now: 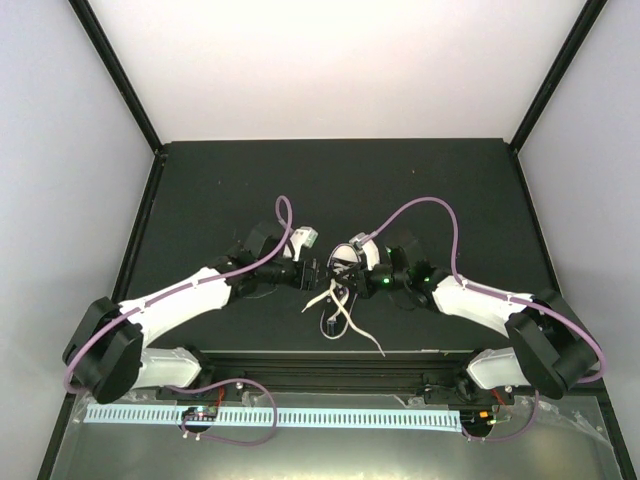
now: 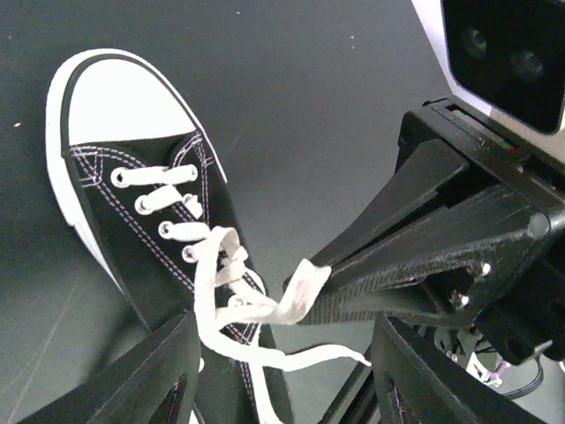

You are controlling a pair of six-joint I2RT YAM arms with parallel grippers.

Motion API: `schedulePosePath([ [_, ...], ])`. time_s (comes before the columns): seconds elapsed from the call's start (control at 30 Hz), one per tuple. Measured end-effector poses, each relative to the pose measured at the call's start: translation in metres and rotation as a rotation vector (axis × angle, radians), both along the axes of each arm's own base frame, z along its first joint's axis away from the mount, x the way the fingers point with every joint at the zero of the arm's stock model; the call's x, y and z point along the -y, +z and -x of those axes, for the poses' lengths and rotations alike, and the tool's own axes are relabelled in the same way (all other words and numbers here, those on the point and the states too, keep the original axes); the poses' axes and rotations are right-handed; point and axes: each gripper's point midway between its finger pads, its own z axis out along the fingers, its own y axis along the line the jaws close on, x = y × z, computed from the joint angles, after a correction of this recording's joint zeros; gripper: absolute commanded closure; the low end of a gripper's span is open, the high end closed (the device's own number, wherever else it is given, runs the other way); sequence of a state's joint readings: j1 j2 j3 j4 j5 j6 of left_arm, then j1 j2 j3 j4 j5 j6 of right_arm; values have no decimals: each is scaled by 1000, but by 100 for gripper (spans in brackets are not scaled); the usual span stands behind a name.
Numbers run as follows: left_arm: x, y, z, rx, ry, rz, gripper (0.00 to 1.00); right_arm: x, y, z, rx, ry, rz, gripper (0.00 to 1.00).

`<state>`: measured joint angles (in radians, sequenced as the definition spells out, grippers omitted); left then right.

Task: Tie the shoes

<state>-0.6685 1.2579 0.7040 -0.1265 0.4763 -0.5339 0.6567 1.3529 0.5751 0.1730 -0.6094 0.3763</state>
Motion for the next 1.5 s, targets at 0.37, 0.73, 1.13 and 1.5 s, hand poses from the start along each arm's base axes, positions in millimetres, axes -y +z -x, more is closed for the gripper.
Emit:
schedulePosePath([
  [0.37,15,-2,-10,-20,-16,45,59,-1,1,4,-3,23,-11,98],
  [0.73,22,-6,-7,-62,-38,72,83,-2,-2,5,-8,29,-9,98],
  [1.13,23,-7,-6,-83,-38,78,98,-1,-1,4,-3,23,-4,58],
  [1.5,21,-8,-8,-81,-32,78,98,29,16,26,51,-44,-6,33],
])
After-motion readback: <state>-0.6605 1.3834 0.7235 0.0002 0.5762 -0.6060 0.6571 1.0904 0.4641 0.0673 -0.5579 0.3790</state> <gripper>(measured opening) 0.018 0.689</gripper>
